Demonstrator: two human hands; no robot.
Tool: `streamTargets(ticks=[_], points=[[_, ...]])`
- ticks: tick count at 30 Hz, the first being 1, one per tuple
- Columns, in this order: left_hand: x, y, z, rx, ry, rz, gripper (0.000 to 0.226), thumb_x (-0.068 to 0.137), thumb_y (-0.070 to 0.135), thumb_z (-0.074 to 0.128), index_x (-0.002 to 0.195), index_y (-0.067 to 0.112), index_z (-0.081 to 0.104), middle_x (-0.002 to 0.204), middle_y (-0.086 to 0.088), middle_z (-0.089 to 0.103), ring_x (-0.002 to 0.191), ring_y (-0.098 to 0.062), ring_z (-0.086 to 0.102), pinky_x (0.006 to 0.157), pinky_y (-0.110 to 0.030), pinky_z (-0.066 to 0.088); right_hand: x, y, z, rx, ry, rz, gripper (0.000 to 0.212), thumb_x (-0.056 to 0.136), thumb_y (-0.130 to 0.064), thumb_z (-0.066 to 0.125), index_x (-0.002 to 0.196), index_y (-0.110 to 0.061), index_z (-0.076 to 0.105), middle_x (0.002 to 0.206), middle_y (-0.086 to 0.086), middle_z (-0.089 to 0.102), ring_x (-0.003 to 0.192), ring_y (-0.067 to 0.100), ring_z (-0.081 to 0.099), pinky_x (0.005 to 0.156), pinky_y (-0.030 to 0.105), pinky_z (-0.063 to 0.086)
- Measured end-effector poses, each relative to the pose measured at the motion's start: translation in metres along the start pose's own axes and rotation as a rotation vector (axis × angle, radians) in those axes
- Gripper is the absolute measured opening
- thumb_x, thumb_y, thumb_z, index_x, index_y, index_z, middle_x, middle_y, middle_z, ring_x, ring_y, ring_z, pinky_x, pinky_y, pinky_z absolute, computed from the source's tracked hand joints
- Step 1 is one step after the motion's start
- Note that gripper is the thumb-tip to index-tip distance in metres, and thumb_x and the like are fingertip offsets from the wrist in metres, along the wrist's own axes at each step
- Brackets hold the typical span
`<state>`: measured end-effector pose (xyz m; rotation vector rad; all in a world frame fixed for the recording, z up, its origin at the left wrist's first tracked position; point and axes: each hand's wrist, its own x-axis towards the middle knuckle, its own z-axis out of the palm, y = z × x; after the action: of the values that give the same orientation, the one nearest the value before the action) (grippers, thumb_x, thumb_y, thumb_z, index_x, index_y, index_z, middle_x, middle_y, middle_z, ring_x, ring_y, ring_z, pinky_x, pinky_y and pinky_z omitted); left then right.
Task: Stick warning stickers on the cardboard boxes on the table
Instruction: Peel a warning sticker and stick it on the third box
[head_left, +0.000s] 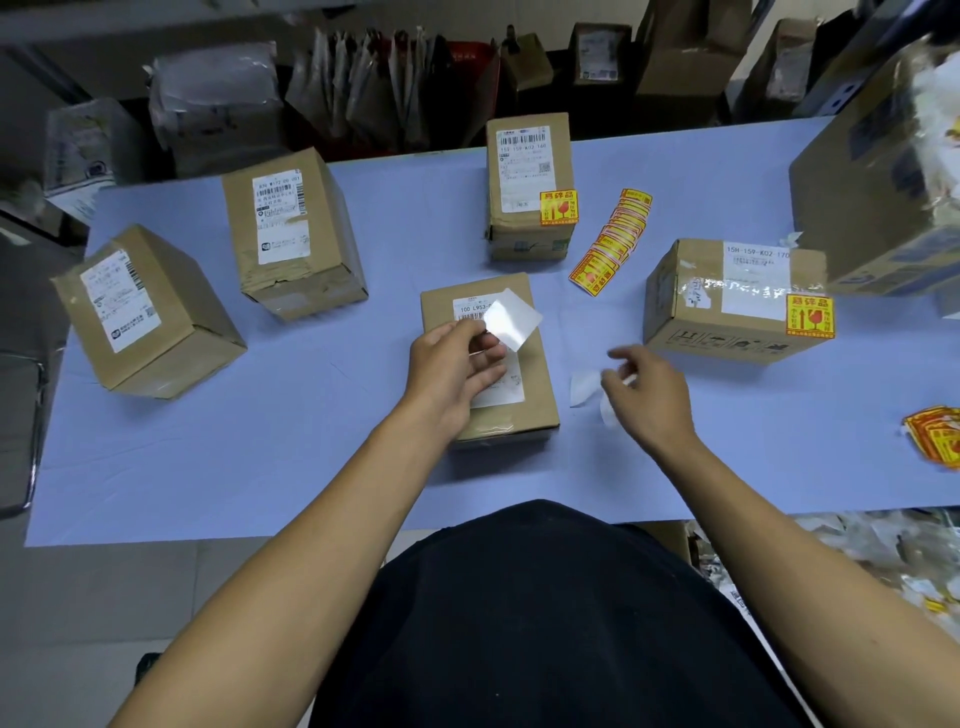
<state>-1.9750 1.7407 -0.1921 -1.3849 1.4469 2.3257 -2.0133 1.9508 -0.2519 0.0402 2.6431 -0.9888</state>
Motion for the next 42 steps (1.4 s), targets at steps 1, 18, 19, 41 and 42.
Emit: streamTargets(ticks=[1,18,19,41,42], points=[[0.001,0.0,0.0,-0.023,0.01,-0.041,0.009,0.093,0.008,0.058,0.086,0.008,0.062,0.067,-0.004,0.062,0.059,-0.017,0.066,0.063,-0.032,0.061,-0.002,-0.014,0.0,-0.002,0.024,-0.149,0.034,0.091,-0.019,0.063,0.125,-0.016,0.063,0.1,0.0,0.062,0.085,0.018,0.058,0.072,0.03,0.045],[0.003,-0.006,-0.014,-0.185,-0.082,-0.188,0.007,0.091,0.014,0.058,0.089,0.009,0.063,0.08,-0.007,0.067,0.067,-0.019,0.066,0.061,-0.03,0.059,-0.011,-0.073,0.004,0.7,-0.332,0.141,0.015,0.09,-0.005,0.066,0.08,-0.015,0.063,0.08,0.003,0.068,0.076,0.018,0.063,0.066,0.027,0.056],[0.003,-0.009,-0.015,-0.004,-0.082,-0.105,0.007,0.092,0.015,0.06,0.089,0.011,0.065,0.083,-0.006,0.067,0.07,-0.018,0.064,0.061,-0.028,0.058,-0.011,-0.071,0.001,0.766,-0.4,0.23,0.016,0.091,-0.005,0.065,0.079,-0.016,0.062,0.077,0.002,0.068,0.072,0.016,0.063,0.063,0.025,0.056],[0.004,-0.037,-0.018,1.306,-0.225,0.441,0.017,0.087,0.023,0.059,0.079,0.017,0.073,0.078,-0.001,0.072,0.077,-0.019,0.065,0.065,-0.036,0.054,-0.027,-0.039,0.01,0.304,-0.33,0.23,0.014,0.084,-0.018,0.076,0.072,-0.017,0.071,0.074,0.001,0.069,0.069,0.013,0.059,0.058,0.028,0.053],[0.004,-0.036,-0.018,1.345,-0.209,0.458,0.018,0.087,0.024,0.058,0.077,0.017,0.071,0.076,0.0,0.071,0.076,-0.02,0.065,0.062,-0.035,0.053,-0.026,-0.04,0.011,0.299,-0.321,0.235,0.014,0.084,-0.018,0.077,0.071,-0.017,0.071,0.075,0.001,0.07,0.069,0.013,0.06,0.058,0.028,0.053]])
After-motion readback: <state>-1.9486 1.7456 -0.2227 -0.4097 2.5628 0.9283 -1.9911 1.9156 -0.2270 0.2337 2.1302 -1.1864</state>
